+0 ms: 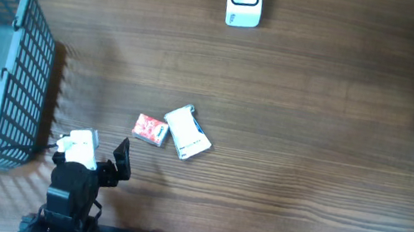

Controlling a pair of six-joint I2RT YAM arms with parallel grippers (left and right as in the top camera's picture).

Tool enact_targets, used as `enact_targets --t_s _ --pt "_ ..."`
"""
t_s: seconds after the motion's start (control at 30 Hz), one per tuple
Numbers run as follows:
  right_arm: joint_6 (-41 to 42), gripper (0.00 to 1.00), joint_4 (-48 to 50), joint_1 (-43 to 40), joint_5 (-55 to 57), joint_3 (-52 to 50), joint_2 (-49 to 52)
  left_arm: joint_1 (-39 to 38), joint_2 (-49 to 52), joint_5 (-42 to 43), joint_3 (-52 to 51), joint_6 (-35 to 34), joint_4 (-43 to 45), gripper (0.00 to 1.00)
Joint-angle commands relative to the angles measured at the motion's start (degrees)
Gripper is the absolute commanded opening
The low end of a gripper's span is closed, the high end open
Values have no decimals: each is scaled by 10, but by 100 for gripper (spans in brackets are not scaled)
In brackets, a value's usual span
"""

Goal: Scan the item barcode
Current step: 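Carry the gloves pack right and drop it at the table edge, then reach the right gripper to the white box and grasp it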

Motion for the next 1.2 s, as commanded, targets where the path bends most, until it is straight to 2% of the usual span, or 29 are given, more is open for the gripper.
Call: enact_targets --t_s 0.0,0.07,0.13,0.2,0.27,0.37,0.43,0.63,0.77,0.93,1.17 --pt "30 99 2 1 -117 51 -29 3 -2 -5 -4 11 2 100" --pt "47 100 -7 20 -173 62 -67 3 -2 -6 -4 11 2 100" --pt "61 100 -35 80 -214 62 -106 3 -2 -6 -4 11 2 100" --pt "50 100 -116 159 -215 62 -118 3 -2 -6 -4 11 2 100" --pt "-7 99 -193 275 -211 52 -113 3 -2 -6 -4 11 2 100" --pt "-126 100 -210 474 -129 8 -97 3 -2 -6 -4 11 2 100" --pt "-233 100 -228 637 -67 -35 -75 3 -2 -6 -4 11 2 100" --pt "-264 100 -188 843 51 -64 -36 3 -2 -6 -4 11 2 100" --pt "-259 100 -158 935 187 -64 27 3 -2 -6 -4 11 2 100" --pt "-257 100 -141 985 188 -64 90 3 -2 -6 -4 11 2 100" --pt "-228 100 -87 1002 220 -64 95 3 -2 -6 -4 11 2 100"
